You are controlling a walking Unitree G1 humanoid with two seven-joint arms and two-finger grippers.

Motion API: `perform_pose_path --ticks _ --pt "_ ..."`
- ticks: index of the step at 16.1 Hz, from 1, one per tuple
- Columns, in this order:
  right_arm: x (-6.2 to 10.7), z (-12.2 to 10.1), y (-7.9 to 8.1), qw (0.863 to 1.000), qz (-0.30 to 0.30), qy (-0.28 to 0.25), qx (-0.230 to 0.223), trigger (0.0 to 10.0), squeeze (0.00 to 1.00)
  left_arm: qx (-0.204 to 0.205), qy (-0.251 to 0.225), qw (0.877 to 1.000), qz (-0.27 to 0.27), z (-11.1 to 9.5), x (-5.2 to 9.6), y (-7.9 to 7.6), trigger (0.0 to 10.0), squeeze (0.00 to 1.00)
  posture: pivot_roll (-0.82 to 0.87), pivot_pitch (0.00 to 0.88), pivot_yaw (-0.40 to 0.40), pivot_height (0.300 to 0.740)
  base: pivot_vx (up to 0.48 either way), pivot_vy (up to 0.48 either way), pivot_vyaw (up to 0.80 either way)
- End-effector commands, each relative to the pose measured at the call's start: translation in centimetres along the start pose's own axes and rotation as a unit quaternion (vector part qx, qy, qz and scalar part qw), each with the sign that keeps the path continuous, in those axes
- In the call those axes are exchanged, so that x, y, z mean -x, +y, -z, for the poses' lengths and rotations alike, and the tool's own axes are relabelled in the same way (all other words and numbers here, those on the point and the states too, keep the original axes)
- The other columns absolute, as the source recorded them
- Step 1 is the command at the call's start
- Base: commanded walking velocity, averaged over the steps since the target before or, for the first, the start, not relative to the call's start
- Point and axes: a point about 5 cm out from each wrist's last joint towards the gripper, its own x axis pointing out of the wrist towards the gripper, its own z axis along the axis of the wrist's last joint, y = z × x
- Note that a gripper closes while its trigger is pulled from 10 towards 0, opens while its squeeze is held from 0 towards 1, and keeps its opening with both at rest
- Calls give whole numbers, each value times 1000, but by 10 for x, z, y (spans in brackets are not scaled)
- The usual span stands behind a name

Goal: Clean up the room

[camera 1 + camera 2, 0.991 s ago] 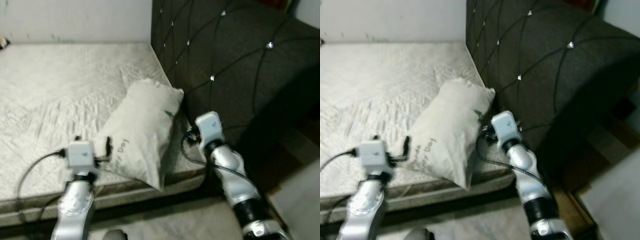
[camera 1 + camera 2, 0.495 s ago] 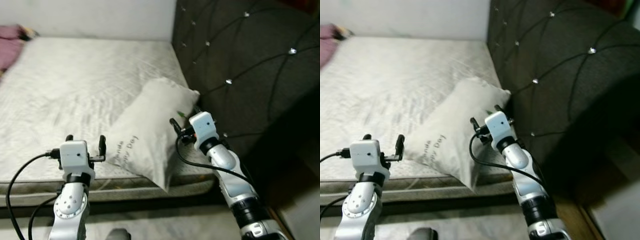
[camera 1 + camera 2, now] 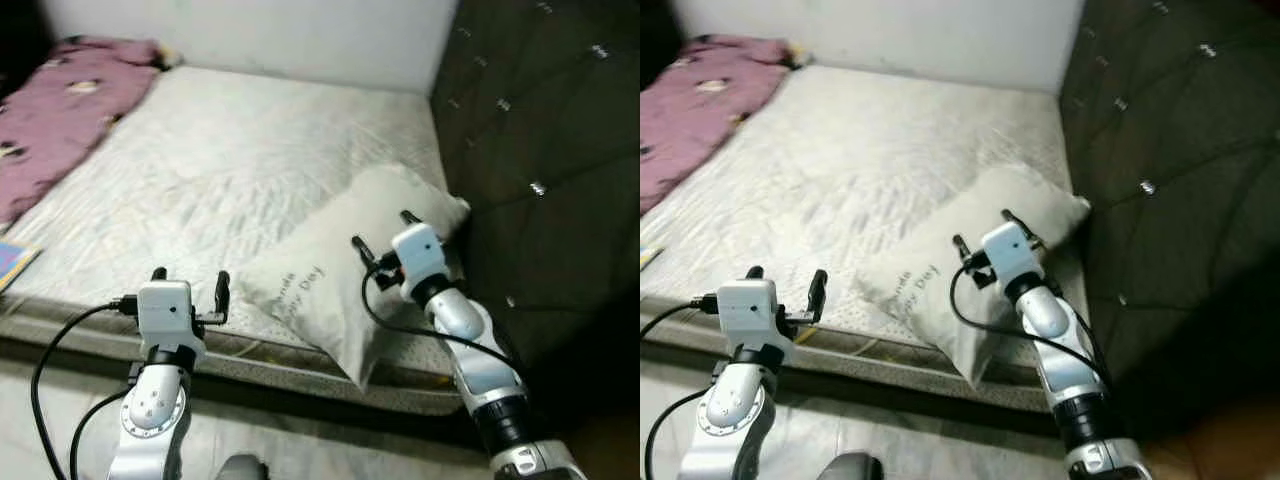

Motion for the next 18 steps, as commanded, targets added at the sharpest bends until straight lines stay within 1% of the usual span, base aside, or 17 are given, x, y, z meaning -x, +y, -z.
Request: perform_pose_path --ticks 1,10,13,14,15,17,18 --pt "-1 -2 0 1000 4 -3 -8 10000 0 -3 -9 1000 6 -4 -1 1 10000 0 18 0 -55 740 266 0 0" --pt "-2 -1 -3 1000 13 2 -11 10000 0 5 -4 1000 18 -3 -2 -2 10000 0 16 0 -56 740 287 0 0" --pt "-2 0 -3 1000 14 4 -11 10000 0 2 1 1000 15 -1 -2 -1 10000 0 16 0 -56 740 0 0 0" --pt "-1 2 -4 1000 14 6 -10 10000 0 2 10 1000 2 1 -3 1 10000 0 18 0 -55 740 0 0 0" --pt "0 3 -5 1000 15 8 -10 10000 0 7 16 1000 -9 2 -3 2 10000 0 18 0 -55 740 0 0 0" --pt "0 4 -5 1000 16 10 -10 10000 0 24 24 999 -11 4 -3 3 10000 0 18 0 -57 740 0 0 0" --pt "0 4 -5 1000 15 10 -10 10000 0 15 21 1000 -8 3 -3 2 10000 0 19 0 -59 740 0 0 0"
